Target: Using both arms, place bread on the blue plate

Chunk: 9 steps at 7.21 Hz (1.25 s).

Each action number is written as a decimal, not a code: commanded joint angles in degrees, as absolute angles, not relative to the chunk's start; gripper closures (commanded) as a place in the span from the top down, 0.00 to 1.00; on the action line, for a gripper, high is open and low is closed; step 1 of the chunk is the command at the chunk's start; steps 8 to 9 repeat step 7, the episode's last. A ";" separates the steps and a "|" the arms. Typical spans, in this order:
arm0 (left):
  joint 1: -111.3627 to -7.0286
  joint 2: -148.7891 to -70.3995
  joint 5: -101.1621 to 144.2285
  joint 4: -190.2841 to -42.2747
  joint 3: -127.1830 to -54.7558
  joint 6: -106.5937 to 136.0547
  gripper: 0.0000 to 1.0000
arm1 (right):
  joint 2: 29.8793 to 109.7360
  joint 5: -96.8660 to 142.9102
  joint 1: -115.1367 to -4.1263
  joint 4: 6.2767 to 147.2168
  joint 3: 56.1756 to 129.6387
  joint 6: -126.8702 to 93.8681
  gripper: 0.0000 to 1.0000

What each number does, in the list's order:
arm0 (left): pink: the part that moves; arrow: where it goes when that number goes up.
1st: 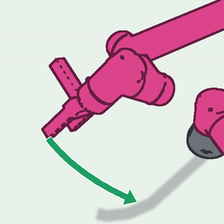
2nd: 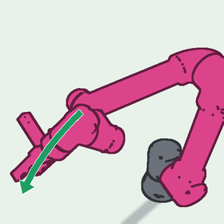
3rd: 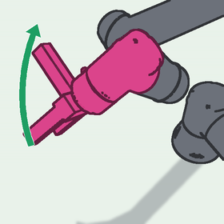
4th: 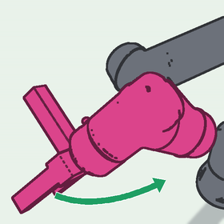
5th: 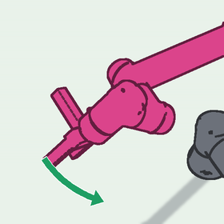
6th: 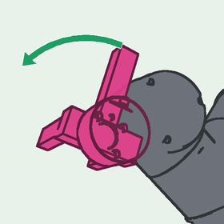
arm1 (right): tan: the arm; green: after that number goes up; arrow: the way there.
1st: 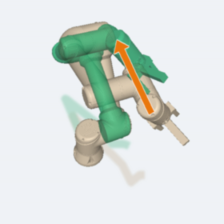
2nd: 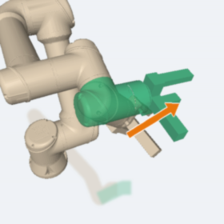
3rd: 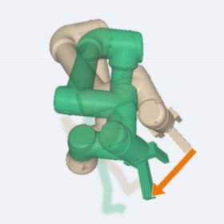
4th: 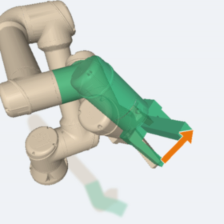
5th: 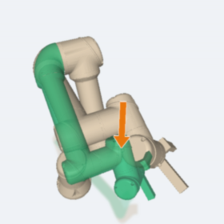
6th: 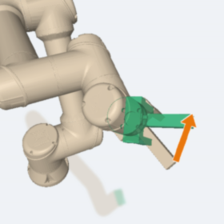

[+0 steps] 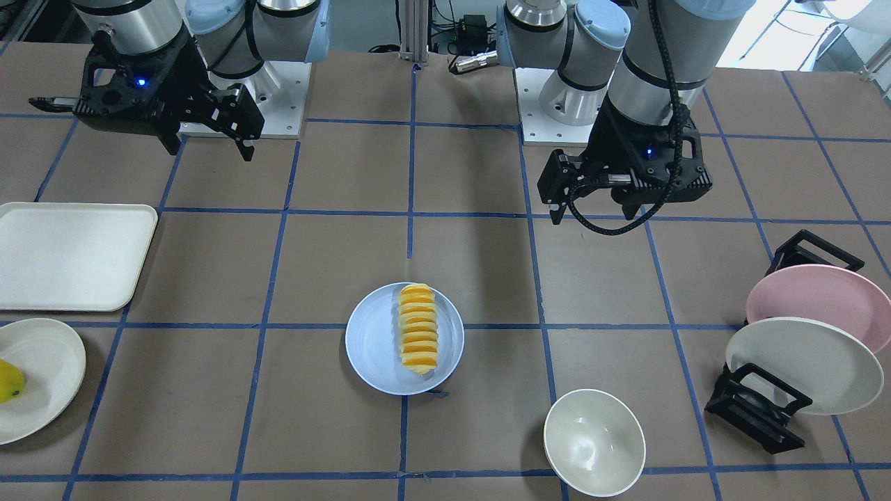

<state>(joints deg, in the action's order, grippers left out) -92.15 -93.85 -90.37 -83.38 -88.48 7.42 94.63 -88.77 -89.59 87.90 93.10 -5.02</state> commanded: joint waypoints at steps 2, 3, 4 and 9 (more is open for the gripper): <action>-92.20 -93.43 -90.53 -83.41 -89.03 7.47 1.00 | 94.83 -88.33 -89.65 87.54 92.81 -5.10 1.00; -92.20 -93.43 -90.53 -83.41 -88.95 7.38 1.00 | 94.75 -88.16 -89.65 87.80 92.81 -5.10 1.00; -92.20 -93.43 -90.44 -83.32 -88.95 7.47 1.00 | 94.83 -88.59 -89.65 87.45 92.81 -5.10 1.00; -92.20 -93.43 -90.35 -83.32 -88.95 7.47 1.00 | 95.19 -88.51 -89.65 87.54 93.34 -5.10 1.00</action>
